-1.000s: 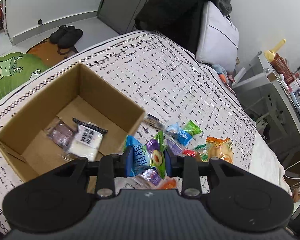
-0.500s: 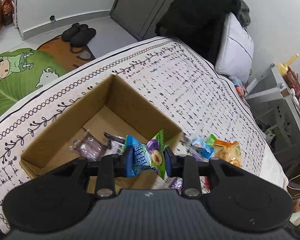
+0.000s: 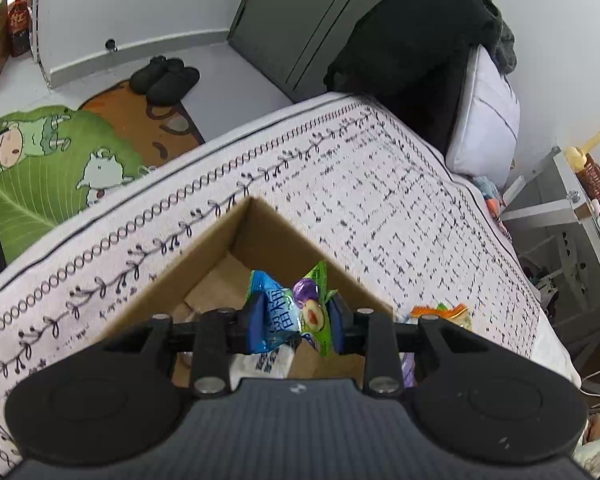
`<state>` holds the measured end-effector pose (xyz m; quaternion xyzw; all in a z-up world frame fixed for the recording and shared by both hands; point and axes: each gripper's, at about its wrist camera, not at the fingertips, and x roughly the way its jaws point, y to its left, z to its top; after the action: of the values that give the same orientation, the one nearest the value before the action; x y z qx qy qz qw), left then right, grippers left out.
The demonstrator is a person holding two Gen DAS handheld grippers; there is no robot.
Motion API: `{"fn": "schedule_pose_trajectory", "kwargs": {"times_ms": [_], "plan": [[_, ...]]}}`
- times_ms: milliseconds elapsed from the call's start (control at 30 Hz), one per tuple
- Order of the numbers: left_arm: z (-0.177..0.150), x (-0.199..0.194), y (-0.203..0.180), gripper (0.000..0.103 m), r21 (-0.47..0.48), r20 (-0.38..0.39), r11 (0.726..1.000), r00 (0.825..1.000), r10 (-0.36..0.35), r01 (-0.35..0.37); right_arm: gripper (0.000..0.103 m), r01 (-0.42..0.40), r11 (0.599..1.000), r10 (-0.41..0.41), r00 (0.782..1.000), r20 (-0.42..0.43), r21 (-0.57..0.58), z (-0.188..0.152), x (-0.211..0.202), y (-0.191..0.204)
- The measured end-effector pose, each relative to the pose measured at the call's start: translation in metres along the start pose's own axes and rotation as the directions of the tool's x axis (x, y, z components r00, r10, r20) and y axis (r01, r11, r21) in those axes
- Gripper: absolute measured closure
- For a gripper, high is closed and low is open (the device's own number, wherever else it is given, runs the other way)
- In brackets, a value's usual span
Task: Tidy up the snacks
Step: 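Lower the blue candy into the box with the left tool while the right tool drops the cake in, then open both tools and return them to the snack pile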
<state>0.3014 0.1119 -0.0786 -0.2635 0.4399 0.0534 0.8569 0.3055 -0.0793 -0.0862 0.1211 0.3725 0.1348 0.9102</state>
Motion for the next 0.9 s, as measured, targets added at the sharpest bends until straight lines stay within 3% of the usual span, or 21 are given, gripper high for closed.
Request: {"fn": "schedule_pose_trajectory", "kwargs": {"times_ms": [167,367,600,900], "plan": [[0.004,0.001,0.005,0.058,-0.02,-0.006,1.0,1.0,-0.005,0.005,0.065,-0.029,1.0,0.029,1.0,-0.013,-0.004,-0.003,0.007,0.01],[0.002,-0.004,0.011,0.043,-0.024,-0.002,0.999,0.999,0.046,-0.046,0.065,-0.073,0.997,0.073,0.997,0.0,0.005,-0.006,0.012,0.015],[-0.002,-0.012,0.013,0.028,-0.024,-0.011,0.997,0.997,0.079,-0.079,0.051,-0.082,0.997,0.082,0.997,-0.01,0.001,-0.008,0.01,0.017],[-0.018,-0.022,0.004,0.023,0.009,-0.046,0.994,0.993,0.107,-0.107,0.051,-0.062,0.998,0.062,0.998,-0.01,0.026,-0.006,-0.012,-0.002]]}}
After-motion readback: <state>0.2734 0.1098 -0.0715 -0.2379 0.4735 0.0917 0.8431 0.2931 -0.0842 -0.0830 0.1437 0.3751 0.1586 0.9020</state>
